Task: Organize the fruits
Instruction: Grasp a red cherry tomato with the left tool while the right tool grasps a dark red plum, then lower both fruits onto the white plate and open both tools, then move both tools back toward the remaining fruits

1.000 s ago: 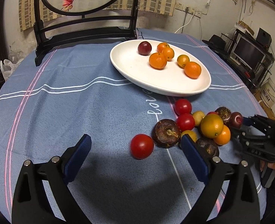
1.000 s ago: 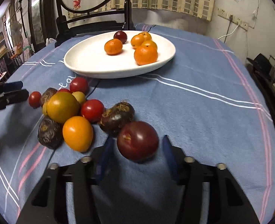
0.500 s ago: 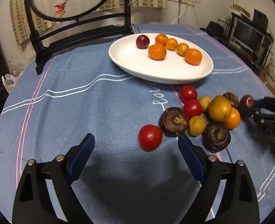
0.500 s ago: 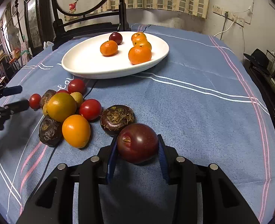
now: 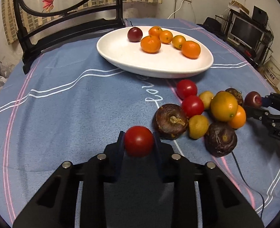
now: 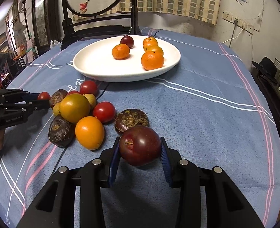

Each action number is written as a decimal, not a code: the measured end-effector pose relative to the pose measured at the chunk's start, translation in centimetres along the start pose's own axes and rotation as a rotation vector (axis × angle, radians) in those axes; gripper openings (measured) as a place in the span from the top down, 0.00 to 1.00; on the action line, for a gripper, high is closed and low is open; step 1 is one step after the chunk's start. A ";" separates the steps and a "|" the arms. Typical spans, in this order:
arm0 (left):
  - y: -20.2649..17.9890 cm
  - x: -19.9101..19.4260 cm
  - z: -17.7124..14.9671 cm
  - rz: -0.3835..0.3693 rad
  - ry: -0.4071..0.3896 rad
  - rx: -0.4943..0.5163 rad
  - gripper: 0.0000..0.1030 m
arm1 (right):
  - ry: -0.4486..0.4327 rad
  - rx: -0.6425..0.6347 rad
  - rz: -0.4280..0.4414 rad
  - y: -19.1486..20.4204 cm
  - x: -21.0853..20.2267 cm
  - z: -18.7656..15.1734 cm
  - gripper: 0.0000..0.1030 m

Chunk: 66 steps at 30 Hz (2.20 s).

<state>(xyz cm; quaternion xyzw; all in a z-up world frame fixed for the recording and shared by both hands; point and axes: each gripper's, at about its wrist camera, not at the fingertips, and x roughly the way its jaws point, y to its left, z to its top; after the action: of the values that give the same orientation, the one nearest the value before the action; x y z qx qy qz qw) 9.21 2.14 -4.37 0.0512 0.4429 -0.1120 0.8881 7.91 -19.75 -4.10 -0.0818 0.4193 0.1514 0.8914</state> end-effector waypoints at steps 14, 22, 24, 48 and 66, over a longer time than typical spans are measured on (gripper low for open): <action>1.3 -5.0 4.5 0.032 -0.160 -0.110 0.73 | -0.163 0.027 0.045 2.9 -3.4 5.1 0.61; 0.5 -2.5 9.4 0.016 -0.159 -0.144 0.73 | -0.168 0.016 0.017 4.6 -0.1 9.0 0.61; 0.6 -1.0 10.3 -0.002 -0.142 -0.175 0.73 | -0.153 0.053 0.034 4.1 1.2 9.2 0.61; -0.3 1.9 9.4 0.008 -0.099 -0.171 0.15 | -0.114 0.115 0.039 1.0 1.7 7.6 0.23; 1.2 -0.8 3.6 -0.066 -0.113 -0.176 0.05 | -0.102 -0.009 -0.020 -1.4 -2.4 2.2 0.20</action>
<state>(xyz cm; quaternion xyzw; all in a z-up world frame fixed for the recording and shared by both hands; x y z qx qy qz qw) 11.85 2.70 -1.55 -0.0478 0.4019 -0.1047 0.9084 8.53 -20.92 -0.86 -0.0819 0.3716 0.1484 0.9128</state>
